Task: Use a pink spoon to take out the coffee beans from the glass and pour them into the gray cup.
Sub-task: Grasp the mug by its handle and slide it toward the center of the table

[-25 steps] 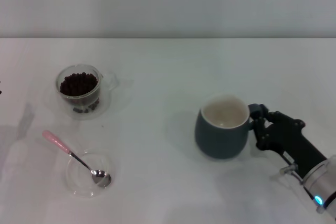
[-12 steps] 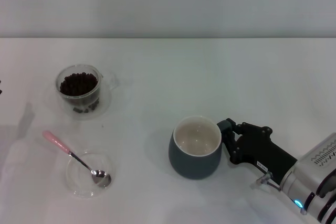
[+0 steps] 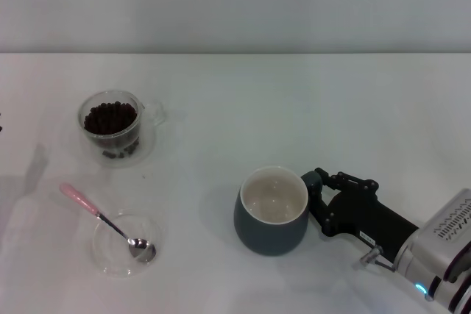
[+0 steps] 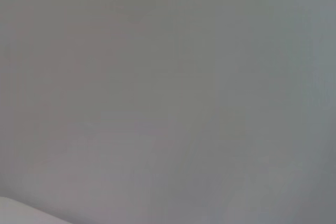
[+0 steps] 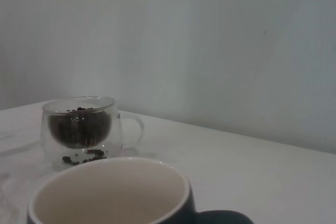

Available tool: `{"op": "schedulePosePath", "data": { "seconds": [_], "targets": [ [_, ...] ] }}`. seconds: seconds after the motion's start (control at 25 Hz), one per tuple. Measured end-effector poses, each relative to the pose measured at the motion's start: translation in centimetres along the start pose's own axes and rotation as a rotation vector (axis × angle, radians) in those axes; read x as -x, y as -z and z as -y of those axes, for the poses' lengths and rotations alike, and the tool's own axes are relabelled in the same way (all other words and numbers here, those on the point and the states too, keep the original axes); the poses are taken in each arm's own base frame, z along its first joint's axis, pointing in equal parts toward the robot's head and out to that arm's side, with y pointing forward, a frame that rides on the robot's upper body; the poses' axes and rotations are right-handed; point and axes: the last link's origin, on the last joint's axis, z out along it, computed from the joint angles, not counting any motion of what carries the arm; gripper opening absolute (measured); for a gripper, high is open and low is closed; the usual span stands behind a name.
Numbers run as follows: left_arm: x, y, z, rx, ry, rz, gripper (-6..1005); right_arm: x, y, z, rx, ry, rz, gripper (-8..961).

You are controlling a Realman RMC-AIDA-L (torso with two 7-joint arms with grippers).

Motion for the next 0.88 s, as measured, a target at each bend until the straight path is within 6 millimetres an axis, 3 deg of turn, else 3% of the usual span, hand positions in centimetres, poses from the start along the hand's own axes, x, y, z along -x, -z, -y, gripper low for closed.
{"op": "schedulePosePath", "data": {
  "seconds": [0.32,0.52,0.88],
  "targets": [
    [0.0,0.0,0.0,0.0,0.001,-0.004,895,-0.1,0.7,0.5,-0.009,-0.005,0.012,436],
    [0.0,-0.1,0.0,-0.004,0.002,-0.002,895,-0.4,1.5,1.1,0.002,-0.033,0.01,694],
    [0.0,-0.2,0.1,-0.011,0.005,-0.002,894,-1.0,2.9,1.5,-0.014,-0.061,0.011,844]
  ]
}}
